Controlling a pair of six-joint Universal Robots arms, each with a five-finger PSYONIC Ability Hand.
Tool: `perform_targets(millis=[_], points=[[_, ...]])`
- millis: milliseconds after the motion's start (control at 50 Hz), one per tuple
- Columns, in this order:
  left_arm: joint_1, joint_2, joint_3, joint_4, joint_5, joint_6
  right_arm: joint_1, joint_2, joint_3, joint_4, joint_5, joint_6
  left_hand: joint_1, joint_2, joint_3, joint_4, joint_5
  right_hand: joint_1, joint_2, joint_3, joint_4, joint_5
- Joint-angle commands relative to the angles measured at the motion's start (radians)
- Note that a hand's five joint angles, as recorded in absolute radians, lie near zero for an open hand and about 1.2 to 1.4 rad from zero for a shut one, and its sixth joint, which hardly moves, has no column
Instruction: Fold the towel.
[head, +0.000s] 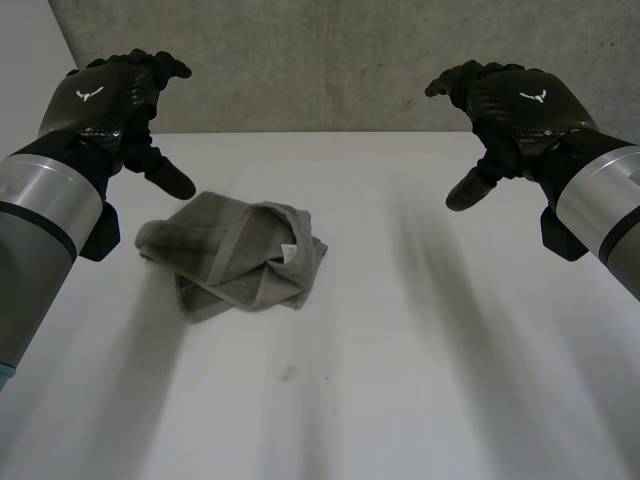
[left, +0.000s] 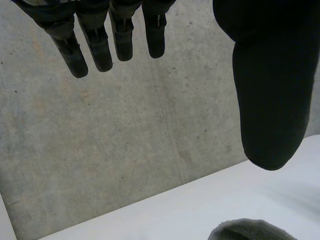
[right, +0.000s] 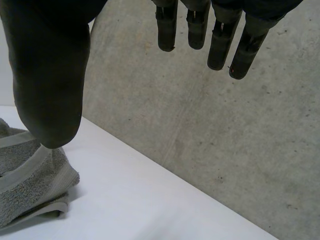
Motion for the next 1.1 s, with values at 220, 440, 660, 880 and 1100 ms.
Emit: perform_targets(millis=[220, 440, 660, 880, 1100], points=[[0.002, -0.009, -0.004, 0.010, 0.002, 0.002, -0.004, 0.005, -0.003, 0.000, -0.019, -0.019, -0.078, -0.073, -0.073, -0.074, -0.070, -0.063, -0.066, -0.069, -0.087, -0.164], [0.002, -0.012, -0.005, 0.010, 0.003, 0.002, -0.004, 0.011, 0.000, 0.002, -0.019, -0.019, -0.057, -0.053, -0.052, -0.053, -0.050, -0.063, -0.066, -0.069, -0.087, -0.164], [0.002, -0.015, -0.007, 0.008, 0.003, 0.002, 0.000, 0.019, 0.003, 0.005, -0.028, -0.016, 0.057, 0.061, 0.062, 0.061, 0.064, 0.330, 0.326, 0.324, 0.306, 0.228], [0.004, -0.013, -0.005, 0.006, 0.002, 0.002, 0.000, 0.019, 0.006, 0.002, -0.027, -0.017, -0.093, -0.088, -0.088, -0.088, -0.085, -0.063, -0.066, -0.069, -0.087, -0.164], [0.002, -0.015, -0.005, 0.003, 0.002, 0.002, 0.000, 0.020, 0.008, 0.002, -0.024, -0.017, -0.081, -0.076, -0.076, -0.077, -0.073, -0.063, -0.066, -0.069, -0.087, -0.164]])
